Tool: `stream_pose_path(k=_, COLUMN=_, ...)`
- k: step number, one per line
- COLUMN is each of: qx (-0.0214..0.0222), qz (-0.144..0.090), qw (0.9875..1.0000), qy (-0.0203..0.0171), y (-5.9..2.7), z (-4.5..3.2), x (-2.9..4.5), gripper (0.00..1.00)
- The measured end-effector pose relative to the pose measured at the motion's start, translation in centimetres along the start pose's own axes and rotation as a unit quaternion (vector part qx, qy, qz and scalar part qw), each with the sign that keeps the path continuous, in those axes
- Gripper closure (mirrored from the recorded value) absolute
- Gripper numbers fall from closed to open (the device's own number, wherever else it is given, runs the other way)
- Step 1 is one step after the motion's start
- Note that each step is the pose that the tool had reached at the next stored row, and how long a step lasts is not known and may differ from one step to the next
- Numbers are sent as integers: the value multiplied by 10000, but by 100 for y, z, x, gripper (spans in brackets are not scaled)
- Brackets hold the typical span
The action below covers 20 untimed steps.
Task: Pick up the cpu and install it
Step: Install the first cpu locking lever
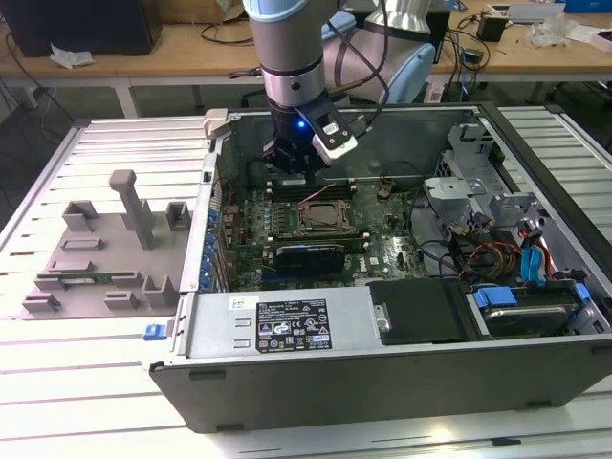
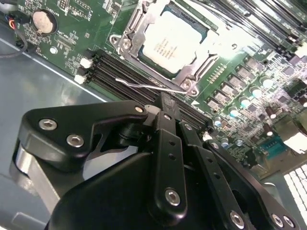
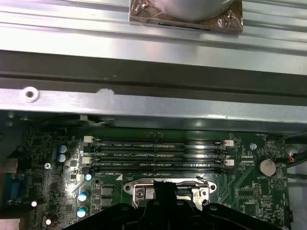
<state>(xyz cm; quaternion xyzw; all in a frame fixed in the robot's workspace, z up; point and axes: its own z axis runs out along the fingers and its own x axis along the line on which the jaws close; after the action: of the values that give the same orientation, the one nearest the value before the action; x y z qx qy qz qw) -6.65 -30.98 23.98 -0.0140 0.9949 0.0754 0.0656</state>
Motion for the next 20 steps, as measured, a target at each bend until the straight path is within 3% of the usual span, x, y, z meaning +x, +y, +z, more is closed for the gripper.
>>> stream_pose_path(k=4, qx=17, qz=123, qw=9999, qy=-20, y=-6, z=36, x=-22, gripper=89)
stream_pose_path(k=6, qx=28, qz=205, qw=9998, qy=-48, y=-8, z=51, x=-20, gripper=89)
stream_pose_path(k=8, qx=37, qz=251, qw=9996, qy=-108, y=-9, z=55, x=-20, gripper=89)
stream_pose_path(k=9, qx=42, qz=271, qw=9995, qy=-173, y=-9, z=57, x=-20, gripper=89)
stream_pose_path(k=10, qx=45, qz=284, qw=9994, qy=-210, y=-9, z=58, x=-19, gripper=89)
stream_pose_path(k=13, qx=53, qz=332, qw=9990, qy=-305, y=-11, z=67, x=-18, gripper=89)
stream_pose_path(k=20, qx=116, qz=712, qw=9967, qy=-369, y=-22, z=153, x=-14, gripper=89)
